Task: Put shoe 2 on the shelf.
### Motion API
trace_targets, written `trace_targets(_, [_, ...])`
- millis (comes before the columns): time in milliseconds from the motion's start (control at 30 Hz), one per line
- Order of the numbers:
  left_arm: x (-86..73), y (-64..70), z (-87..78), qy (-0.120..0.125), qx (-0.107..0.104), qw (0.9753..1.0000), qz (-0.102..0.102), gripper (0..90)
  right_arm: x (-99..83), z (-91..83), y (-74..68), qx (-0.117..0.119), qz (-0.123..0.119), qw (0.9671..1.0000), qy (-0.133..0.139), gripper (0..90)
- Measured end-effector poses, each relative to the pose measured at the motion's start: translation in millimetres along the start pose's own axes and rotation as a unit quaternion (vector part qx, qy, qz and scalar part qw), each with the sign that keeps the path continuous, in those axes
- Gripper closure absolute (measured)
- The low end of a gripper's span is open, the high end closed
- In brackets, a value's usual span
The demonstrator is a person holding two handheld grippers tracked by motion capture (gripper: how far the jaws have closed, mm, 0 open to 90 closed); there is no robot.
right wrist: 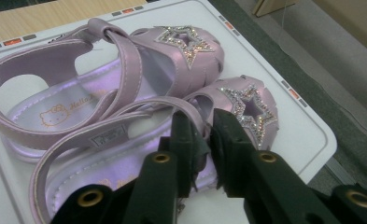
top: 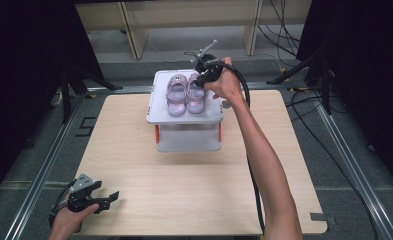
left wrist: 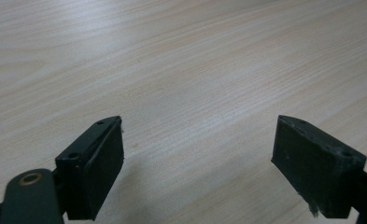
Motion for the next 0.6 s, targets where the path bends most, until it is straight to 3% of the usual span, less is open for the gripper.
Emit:
trace_targets(33, [0.0,-1.4,0.3,-0.003,0.001,1.0000,0.009,16.1,-0.3,1.3,-0.6,-0.002,-0.002,1.0000,0.001,74.7])
trace_targets(200, [-0.7,0.5,0.7,-0.005,-0.001,1.0000,-0.002,16.1,-1.3,-1.0,1.5,-0.007,0.007,0.9999,0.002,61.9])
trace_targets(233, [-0.6,0.5,1.2,-0.003,-0.004,1.0000,-0.004,16.0,-1.8,-3.3,0.6,-0.012,0.024,0.9996,0.003,59.2])
trace_targets(267, [-0.6,0.3,1.4,-0.003,-0.003,1.0000,-0.004,16.1,-0.9,-5.3,2.7,-0.014,0.009,0.9998,0.010,58.3])
trace_targets(300, [-0.8,-0.6,0.9,-0.006,-0.001,1.0000,0.000,16.1,-1.8,-8.6,0.0,-0.014,0.023,0.9996,0.006,57.3])
trace_targets(400, [-0.3,0.2,1.1,-0.002,-0.002,1.0000,-0.004,16.1,0.0,-21.0,-0.8,-0.016,0.021,0.9993,0.024,56.8])
trace_targets(533, [0.0,1.4,0.7,-0.004,-0.002,1.0000,-0.002,16.1,-3.1,-38.5,-6.7,-0.008,0.043,0.9978,0.050,56.7])
trace_targets(600, [-1.0,-0.5,1.0,-0.011,0.000,0.9999,0.011,16.0,-8.2,-43.2,-10.2,0.000,0.058,0.9961,0.066,56.6])
Point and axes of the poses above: each handheld gripper's, and its own axes: z roughly forward along the jaws, x roughly out of its top, y roughly to its right, the point moved 6 cm from there along z, roughly forward along the jaws, and after that the axes turned 3 degrees about -z, right-handed, at the moved point
